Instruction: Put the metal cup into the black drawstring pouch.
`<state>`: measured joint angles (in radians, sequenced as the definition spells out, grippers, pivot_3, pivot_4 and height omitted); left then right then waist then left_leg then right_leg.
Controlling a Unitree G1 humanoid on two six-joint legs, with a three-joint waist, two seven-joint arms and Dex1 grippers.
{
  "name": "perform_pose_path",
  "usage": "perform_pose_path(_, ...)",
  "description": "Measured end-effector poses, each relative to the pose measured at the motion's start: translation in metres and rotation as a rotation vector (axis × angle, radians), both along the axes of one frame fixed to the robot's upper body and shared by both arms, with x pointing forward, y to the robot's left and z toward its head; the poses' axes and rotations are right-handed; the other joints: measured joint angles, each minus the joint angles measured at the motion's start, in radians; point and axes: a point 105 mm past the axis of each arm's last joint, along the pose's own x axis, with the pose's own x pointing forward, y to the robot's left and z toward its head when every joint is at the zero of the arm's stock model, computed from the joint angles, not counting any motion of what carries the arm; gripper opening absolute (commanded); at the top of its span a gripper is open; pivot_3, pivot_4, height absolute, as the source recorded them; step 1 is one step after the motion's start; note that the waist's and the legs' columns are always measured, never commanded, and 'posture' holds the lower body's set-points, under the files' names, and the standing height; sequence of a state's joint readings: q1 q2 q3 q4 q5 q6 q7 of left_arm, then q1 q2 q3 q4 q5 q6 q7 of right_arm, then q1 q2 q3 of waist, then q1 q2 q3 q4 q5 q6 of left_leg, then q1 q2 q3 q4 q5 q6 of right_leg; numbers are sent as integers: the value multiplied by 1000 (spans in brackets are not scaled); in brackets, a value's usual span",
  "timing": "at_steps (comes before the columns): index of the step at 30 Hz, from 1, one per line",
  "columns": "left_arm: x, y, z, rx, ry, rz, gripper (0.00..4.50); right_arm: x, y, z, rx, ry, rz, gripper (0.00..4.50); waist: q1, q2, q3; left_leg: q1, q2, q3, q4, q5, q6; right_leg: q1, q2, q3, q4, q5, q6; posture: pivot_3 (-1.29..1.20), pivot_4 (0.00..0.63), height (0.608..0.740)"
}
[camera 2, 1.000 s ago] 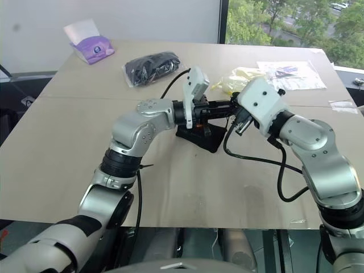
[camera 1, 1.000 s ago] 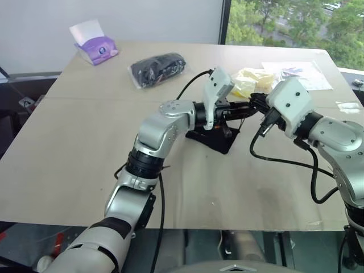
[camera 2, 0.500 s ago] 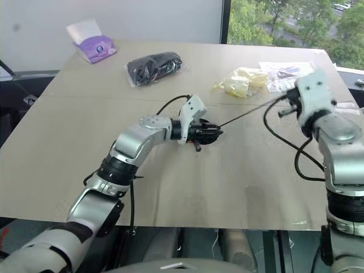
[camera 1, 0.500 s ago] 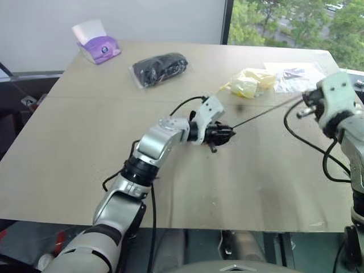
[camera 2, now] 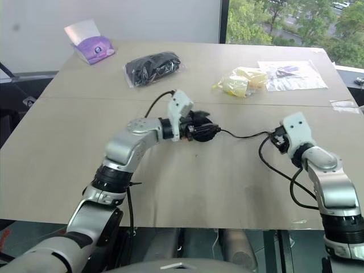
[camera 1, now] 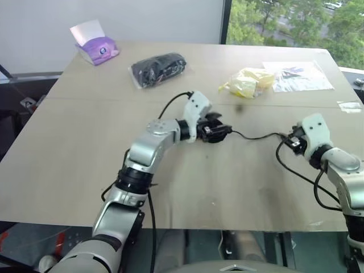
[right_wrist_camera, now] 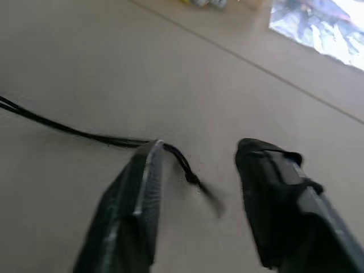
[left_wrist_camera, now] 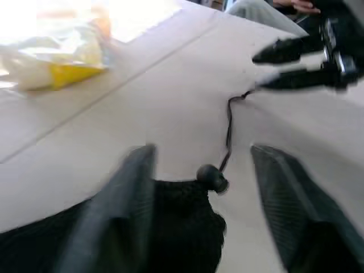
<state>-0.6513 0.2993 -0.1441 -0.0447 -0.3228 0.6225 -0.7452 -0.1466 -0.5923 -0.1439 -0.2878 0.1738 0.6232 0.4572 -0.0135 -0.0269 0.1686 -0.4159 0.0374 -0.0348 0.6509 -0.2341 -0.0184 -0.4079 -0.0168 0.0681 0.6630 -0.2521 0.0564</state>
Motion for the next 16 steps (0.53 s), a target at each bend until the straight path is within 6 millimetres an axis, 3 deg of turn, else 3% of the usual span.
perform_pose_path(3,-6,19,11,-83,-36,86,3734,-18,4,-1,60,-25,46,4420,0,0,-1,1,0,0,-1,0,0,0,0,0,0,0,0,0,150,740)
perform_pose_path(6,-15,63,8,-110,-59,230,3734,-47,8,-8,112,-44,100,4420,-6,1,-1,2,1,0,-2,0,0,0,0,0,0,0,0,0,150,740)
perform_pose_path(7,-24,91,-1,-103,-45,307,3734,-62,11,-12,127,-46,123,4420,-7,1,-1,3,1,0,-2,0,0,0,0,0,0,0,0,0,150,740)
perform_pose_path(9,-34,115,-9,-110,-21,376,3734,-74,14,-14,151,-54,140,4420,-5,1,-1,2,1,0,-1,0,0,1,0,0,0,0,0,0,150,740)
perform_pose_path(13,-67,151,-41,-71,76,475,3734,-96,8,-15,160,-74,123,4420,0,1,-3,5,1,1,1,0,0,5,-1,0,-1,-2,-2,0,150,740)
perform_pose_path(16,-80,158,-43,-64,85,499,3734,-98,6,-10,163,-103,123,4420,4,0,-3,12,1,1,4,1,0,14,-1,1,-2,-5,0,0,150,740)
